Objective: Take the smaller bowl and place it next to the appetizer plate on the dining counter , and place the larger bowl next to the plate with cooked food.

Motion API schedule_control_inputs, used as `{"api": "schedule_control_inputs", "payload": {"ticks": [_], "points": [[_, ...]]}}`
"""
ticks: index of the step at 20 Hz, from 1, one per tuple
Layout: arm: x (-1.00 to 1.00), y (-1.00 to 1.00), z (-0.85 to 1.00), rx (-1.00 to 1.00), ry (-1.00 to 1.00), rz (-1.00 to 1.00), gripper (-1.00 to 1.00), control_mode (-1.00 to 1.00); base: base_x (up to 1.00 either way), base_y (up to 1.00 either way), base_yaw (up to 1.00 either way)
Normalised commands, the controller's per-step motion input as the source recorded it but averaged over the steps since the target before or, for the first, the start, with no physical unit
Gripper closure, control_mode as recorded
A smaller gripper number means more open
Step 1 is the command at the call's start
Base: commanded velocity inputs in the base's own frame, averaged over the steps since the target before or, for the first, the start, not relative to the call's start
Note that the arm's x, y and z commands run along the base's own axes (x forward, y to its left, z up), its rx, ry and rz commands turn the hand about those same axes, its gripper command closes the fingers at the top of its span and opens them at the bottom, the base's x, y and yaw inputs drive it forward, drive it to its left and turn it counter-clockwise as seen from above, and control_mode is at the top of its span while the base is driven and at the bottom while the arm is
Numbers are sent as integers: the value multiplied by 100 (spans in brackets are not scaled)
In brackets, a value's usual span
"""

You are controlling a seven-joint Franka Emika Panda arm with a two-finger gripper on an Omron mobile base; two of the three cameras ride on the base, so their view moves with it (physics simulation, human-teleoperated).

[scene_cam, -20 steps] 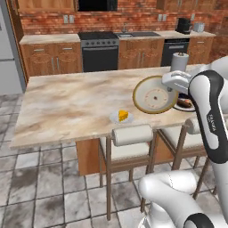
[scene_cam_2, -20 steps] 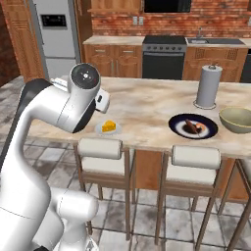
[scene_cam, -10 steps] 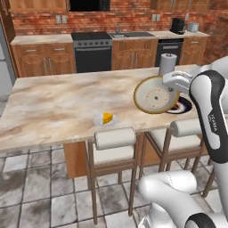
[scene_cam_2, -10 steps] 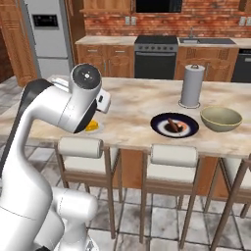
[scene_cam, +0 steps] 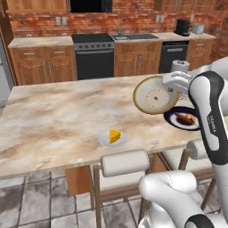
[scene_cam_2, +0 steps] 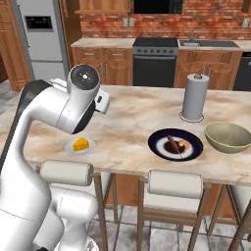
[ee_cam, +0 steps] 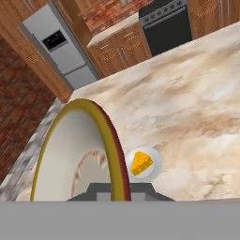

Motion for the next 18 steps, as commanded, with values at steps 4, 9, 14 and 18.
{"api": "schedule_control_inputs", "payload": {"ticks": [4,9,14,18], "points": [[0,0,0,0,0,0,100,100,86,-4,0],[0,0,0,0,0,0,100,100,76,-5,0],[0,0,0,0,0,0,100,100,60,-3,0],[10,-1,-9,0,0,-1,100,-100,35,-1,0]]}}
